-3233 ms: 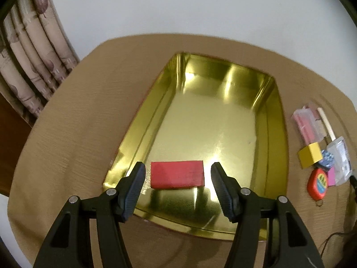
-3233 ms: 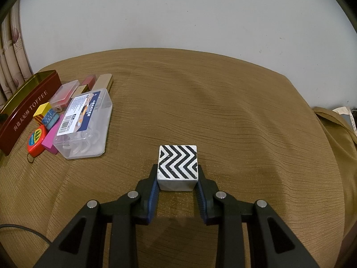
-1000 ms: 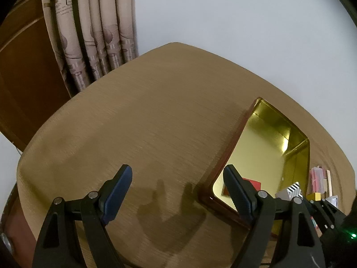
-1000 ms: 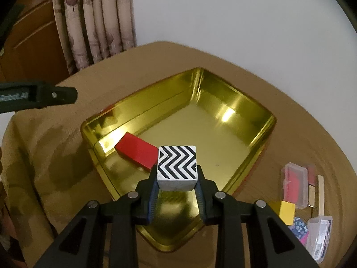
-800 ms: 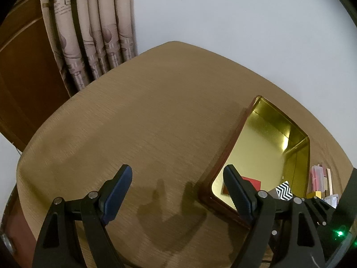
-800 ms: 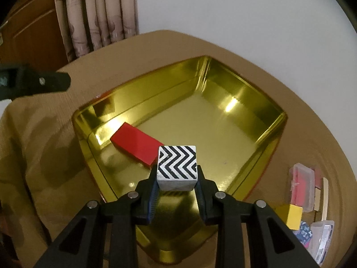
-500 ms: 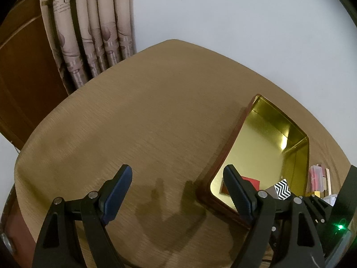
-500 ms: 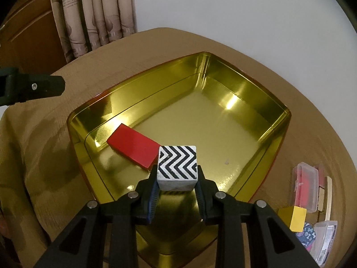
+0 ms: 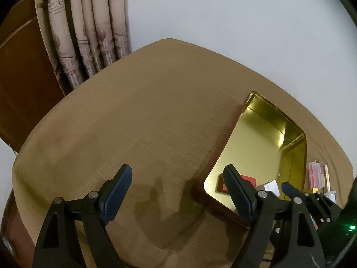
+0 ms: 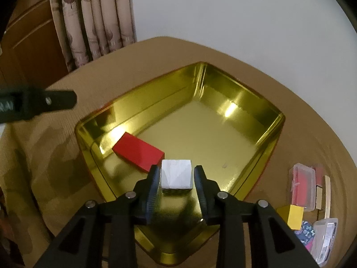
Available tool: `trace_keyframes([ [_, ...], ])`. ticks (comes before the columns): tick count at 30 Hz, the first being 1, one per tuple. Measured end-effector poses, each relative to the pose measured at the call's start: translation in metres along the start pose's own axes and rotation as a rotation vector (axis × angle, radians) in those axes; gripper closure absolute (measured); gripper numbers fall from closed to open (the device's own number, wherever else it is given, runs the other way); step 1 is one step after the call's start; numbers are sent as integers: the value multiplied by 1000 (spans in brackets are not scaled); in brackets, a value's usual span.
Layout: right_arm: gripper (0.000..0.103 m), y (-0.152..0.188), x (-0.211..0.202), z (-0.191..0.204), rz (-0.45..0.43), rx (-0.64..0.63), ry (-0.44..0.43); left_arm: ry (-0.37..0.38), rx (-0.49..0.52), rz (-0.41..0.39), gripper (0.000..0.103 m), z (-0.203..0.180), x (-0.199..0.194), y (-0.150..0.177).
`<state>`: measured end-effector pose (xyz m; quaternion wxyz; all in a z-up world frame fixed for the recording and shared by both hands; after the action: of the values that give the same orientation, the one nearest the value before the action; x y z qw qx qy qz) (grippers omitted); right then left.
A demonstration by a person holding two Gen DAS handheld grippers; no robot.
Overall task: Organize rigid objects
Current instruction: 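Carry the chevron cube into the tin and open the right tool, then grasp the clear plastic box with the right tool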
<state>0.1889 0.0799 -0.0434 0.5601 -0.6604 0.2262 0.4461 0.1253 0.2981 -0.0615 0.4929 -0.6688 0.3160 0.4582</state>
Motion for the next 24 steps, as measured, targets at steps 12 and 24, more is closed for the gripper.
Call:
trace_keyframes([
  [12, 39, 55, -71, -85, -106, 166, 99, -23, 28, -6, 22, -4, -1, 3],
  [24, 33, 140, -75, -210, -44, 396, 229, -49, 133, -42, 22, -30, -7, 12],
])
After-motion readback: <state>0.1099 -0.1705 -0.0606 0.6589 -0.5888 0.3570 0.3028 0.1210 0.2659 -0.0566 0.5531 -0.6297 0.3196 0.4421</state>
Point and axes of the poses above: each gripper's, at about its wrist camera, not at the fingertips, and x roughly the way its jaws point, z to its left, y to its underside, the point moved 7 cm from there along x, roughly the way its jaws point, and after that the axes turned 12 degrees about z, right-handed, at the moved point
